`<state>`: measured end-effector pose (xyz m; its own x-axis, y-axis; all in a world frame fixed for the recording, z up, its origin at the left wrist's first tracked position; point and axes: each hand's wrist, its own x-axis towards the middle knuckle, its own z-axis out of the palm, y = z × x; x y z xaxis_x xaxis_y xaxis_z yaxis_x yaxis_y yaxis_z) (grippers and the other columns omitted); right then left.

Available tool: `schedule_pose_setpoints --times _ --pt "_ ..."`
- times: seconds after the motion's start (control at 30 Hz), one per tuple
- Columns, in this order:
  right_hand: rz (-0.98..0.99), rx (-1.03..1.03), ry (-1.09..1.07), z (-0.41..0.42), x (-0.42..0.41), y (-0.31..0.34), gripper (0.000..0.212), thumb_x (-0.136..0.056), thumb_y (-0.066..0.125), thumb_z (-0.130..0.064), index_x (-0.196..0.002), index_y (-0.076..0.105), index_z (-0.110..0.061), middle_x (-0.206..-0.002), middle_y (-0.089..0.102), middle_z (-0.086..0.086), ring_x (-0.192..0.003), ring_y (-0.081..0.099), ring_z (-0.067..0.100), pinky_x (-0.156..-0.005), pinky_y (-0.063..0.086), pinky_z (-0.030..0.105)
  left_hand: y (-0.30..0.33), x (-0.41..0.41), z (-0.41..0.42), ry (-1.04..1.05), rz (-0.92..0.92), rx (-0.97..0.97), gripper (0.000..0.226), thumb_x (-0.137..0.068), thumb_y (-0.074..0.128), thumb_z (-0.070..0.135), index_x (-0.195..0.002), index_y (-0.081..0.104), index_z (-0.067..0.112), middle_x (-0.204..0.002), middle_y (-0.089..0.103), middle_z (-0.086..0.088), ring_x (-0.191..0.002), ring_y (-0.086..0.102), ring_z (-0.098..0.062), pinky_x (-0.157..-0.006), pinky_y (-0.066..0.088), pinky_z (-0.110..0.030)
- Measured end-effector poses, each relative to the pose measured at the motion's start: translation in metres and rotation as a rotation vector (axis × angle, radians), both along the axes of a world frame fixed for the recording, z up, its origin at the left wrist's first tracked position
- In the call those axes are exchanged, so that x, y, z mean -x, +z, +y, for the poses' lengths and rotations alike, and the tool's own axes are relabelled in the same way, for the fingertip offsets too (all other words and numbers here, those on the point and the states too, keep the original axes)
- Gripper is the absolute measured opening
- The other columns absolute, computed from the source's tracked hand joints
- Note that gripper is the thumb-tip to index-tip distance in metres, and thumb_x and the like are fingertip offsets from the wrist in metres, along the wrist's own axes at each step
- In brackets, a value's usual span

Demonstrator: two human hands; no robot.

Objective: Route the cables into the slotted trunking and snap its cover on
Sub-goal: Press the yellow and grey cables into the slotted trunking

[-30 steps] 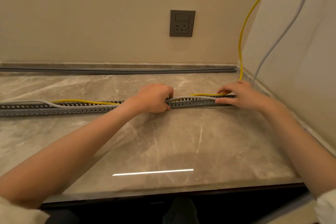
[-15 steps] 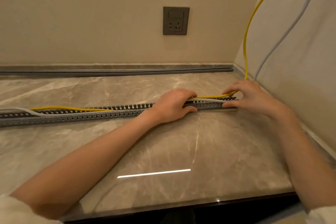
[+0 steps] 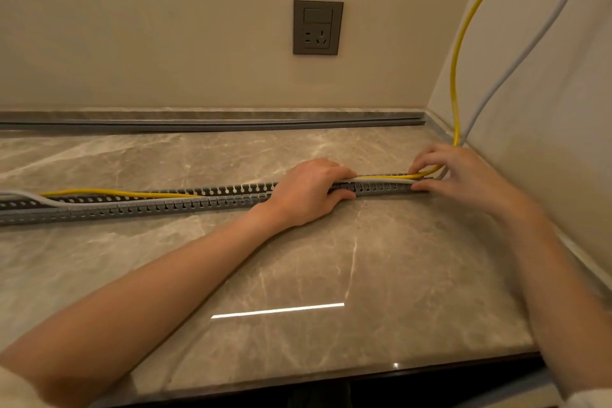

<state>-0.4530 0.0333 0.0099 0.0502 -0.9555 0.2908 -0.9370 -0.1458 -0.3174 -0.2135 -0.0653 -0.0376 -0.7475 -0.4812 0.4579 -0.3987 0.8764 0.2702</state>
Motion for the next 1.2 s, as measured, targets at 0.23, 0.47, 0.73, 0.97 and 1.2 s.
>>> schedule_pose_setpoints --times 0.23,0.47,0.73,0.97,1.2 --pt "0.001 0.071 0.020 -0.002 0.005 -0.006 0.022 -0.079 0.072 -0.010 -0.101 0.074 -0.009 -0.083 0.064 -0.003 -0.076 0.058 0.018 -0.075 0.047 0.035 -0.002 0.000 0.000 -0.005 0.006 0.042 0.037 -0.089 0.056 0.036 -0.121 0.059 0.020 -0.107 0.070 -0.001 -0.099 0.060 -0.023 -0.077 0.052 -0.041" --pt "-0.032 0.040 -0.018 0.000 0.005 -0.005 0.025 -0.080 0.071 -0.012 -0.104 0.073 -0.011 -0.088 0.065 0.004 -0.084 0.060 0.022 -0.083 0.048 0.044 -0.003 -0.001 -0.001 -0.025 0.018 0.080 0.035 -0.090 0.056 0.035 -0.122 0.060 0.021 -0.106 0.071 -0.001 -0.095 0.061 -0.024 -0.071 0.053 -0.043" --pt "-0.090 -0.016 -0.054 -0.002 0.009 -0.008 0.025 -0.081 0.069 -0.014 -0.106 0.073 -0.018 -0.110 0.062 0.005 -0.104 0.054 0.020 -0.094 0.043 0.038 -0.003 -0.002 -0.001 -0.063 0.036 0.093 0.037 -0.090 0.056 0.033 -0.127 0.056 0.027 -0.104 0.072 0.004 -0.089 0.062 -0.021 -0.073 0.051 -0.037" --pt "-0.271 -0.029 -0.077 -0.009 0.011 -0.011 0.026 -0.078 0.072 -0.015 -0.102 0.071 -0.027 -0.091 0.072 -0.002 -0.089 0.064 0.020 -0.083 0.051 0.046 -0.001 -0.001 0.001 0.005 0.231 -0.019 0.026 -0.092 0.052 0.021 -0.113 0.067 0.014 -0.102 0.074 -0.004 -0.088 0.070 -0.021 -0.077 0.054 -0.031" --pt "-0.301 -0.077 -0.153 -0.014 0.009 -0.010 0.021 -0.081 0.071 -0.014 -0.101 0.074 -0.020 -0.091 0.073 0.000 -0.090 0.065 0.019 -0.084 0.050 0.043 0.007 0.005 -0.009 0.077 0.218 -0.385 0.016 -0.085 0.063 0.018 -0.096 0.074 0.016 -0.095 0.075 0.001 -0.080 0.064 -0.007 -0.081 0.054 -0.029"
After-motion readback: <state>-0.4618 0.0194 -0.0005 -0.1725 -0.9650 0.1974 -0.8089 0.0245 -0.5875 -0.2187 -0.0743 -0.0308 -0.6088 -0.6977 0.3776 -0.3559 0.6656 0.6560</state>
